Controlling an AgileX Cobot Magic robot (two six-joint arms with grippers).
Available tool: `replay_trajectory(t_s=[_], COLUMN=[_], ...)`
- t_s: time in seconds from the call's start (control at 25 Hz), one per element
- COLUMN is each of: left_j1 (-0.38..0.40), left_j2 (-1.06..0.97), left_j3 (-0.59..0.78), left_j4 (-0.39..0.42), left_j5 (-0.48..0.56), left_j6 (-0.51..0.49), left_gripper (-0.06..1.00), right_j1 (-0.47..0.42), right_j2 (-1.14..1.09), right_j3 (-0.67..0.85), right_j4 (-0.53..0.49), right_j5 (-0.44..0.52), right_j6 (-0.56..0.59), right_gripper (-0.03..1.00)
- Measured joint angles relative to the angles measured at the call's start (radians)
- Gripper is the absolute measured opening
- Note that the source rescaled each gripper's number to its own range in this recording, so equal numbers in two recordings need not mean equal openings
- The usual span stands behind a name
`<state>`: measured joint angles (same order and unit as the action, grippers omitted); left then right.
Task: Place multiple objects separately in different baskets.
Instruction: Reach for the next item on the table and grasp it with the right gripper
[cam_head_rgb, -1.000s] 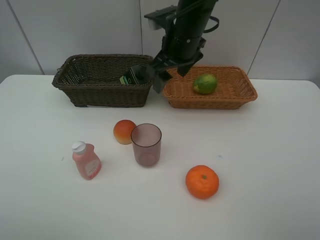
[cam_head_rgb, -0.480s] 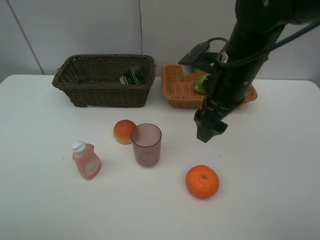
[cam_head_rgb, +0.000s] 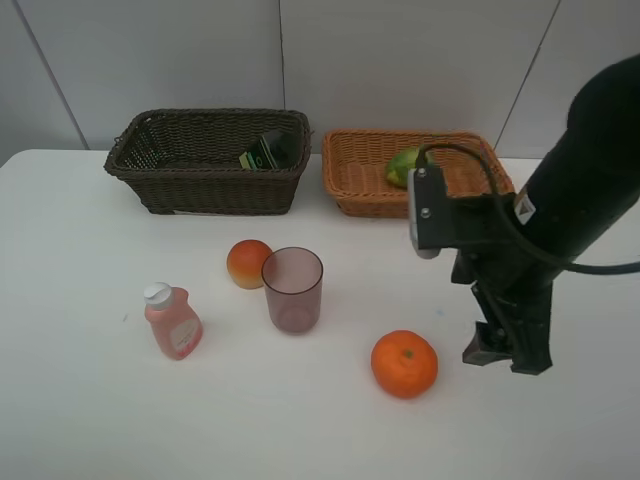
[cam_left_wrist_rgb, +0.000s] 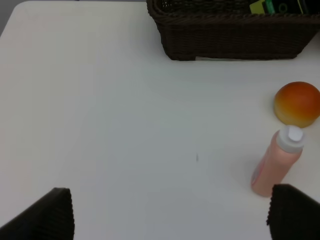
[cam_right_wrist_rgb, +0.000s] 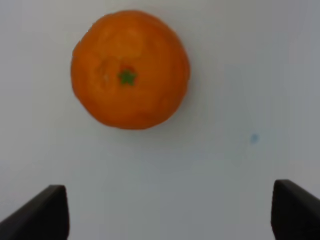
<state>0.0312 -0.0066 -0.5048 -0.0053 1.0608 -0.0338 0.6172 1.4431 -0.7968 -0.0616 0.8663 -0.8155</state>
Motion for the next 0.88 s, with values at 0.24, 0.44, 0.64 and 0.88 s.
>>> replay_trajectory(t_s=[0.24, 0.44, 0.64, 0.88], left_j1=[0.000, 0.000, 0.000, 0.000], left_j2=[0.000, 0.000, 0.000, 0.000], left_j3=[0.000, 0.000, 0.000, 0.000], left_j4=[0.000, 0.000, 0.000, 0.000], left_j5=[0.000, 0.000, 0.000, 0.000], left_j6=[0.000, 0.000, 0.000, 0.000], left_gripper=[1.00, 1.00, 1.00, 1.00], right_j1=[0.066, 0.124, 0.126, 0.139], right_j2=[-0.003, 0.040, 0.116, 0.160], right_j3=[0.068, 0.078, 0.078, 0.078], right_j4=[-0.010, -0.006, -0.010, -0.013], right_j5=[-0.131, -0.183, -0.248, -0.308], right_j6=[-0.012, -0.012, -0.014, -0.016], right_gripper=[0.85, 0.98, 0.98, 0.99])
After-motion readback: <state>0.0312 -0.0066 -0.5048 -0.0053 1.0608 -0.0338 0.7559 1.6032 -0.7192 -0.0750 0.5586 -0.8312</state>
